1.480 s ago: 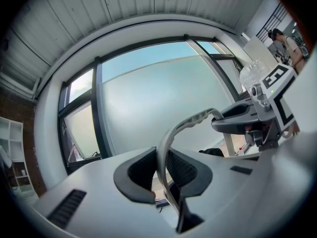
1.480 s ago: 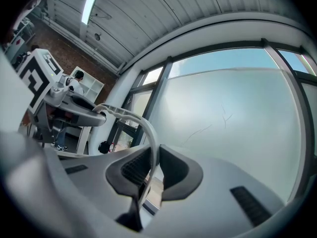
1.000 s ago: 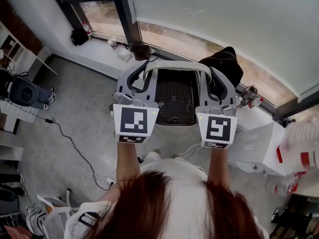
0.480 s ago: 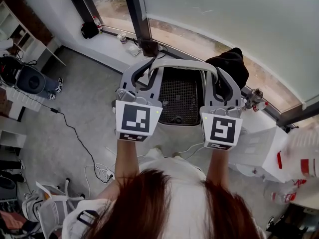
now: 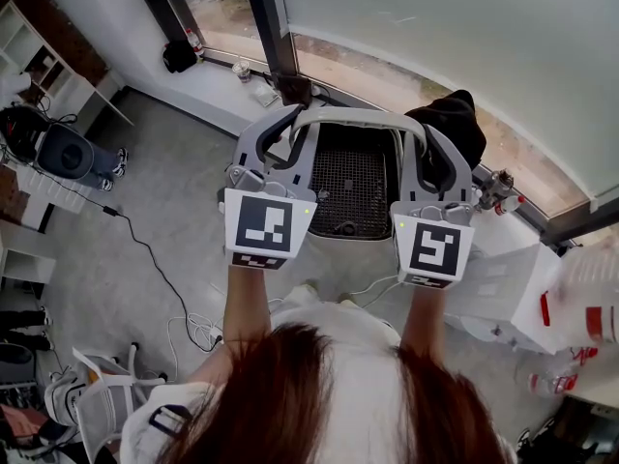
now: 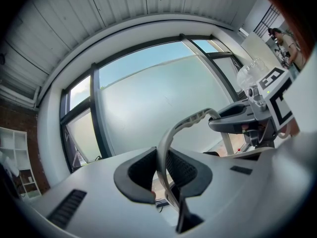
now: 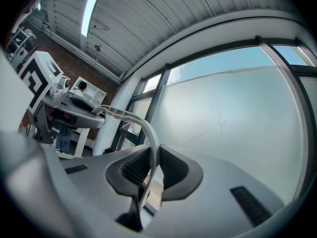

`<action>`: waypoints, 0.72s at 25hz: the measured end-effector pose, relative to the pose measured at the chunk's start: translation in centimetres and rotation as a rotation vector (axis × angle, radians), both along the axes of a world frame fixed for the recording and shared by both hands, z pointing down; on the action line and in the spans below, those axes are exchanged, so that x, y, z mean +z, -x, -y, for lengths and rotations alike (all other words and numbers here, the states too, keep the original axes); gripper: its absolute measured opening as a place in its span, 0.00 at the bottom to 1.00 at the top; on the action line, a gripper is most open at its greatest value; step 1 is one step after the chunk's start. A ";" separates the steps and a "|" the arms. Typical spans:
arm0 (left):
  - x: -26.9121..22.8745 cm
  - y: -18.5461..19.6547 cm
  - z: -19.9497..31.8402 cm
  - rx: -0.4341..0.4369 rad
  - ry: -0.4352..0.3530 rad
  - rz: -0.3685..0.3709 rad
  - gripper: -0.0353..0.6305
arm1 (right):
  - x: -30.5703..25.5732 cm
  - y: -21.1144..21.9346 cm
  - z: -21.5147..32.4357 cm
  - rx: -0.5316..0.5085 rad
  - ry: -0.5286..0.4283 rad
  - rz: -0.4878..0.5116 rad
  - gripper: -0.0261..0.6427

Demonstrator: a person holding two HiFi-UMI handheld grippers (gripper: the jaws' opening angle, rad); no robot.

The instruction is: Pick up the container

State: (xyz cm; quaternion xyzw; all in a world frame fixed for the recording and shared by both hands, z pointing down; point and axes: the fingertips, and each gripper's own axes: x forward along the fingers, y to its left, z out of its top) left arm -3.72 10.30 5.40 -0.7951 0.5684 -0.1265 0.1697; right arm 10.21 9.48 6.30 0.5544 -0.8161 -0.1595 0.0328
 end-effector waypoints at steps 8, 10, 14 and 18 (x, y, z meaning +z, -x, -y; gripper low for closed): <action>0.1 -0.5 0.1 0.017 0.002 0.002 0.15 | 0.0 -0.5 -0.2 0.023 -0.002 -0.011 0.13; 0.1 -0.6 0.1 0.024 0.001 0.001 0.15 | 0.0 -0.6 -0.3 0.029 -0.003 -0.014 0.13; 0.1 -1.0 0.1 0.034 -0.002 0.001 0.15 | 0.0 -1.0 -0.5 0.041 -0.004 -0.014 0.13; 0.0 -1.0 0.1 0.047 -0.004 0.001 0.15 | 0.0 -1.0 -0.6 0.056 -0.001 -0.018 0.13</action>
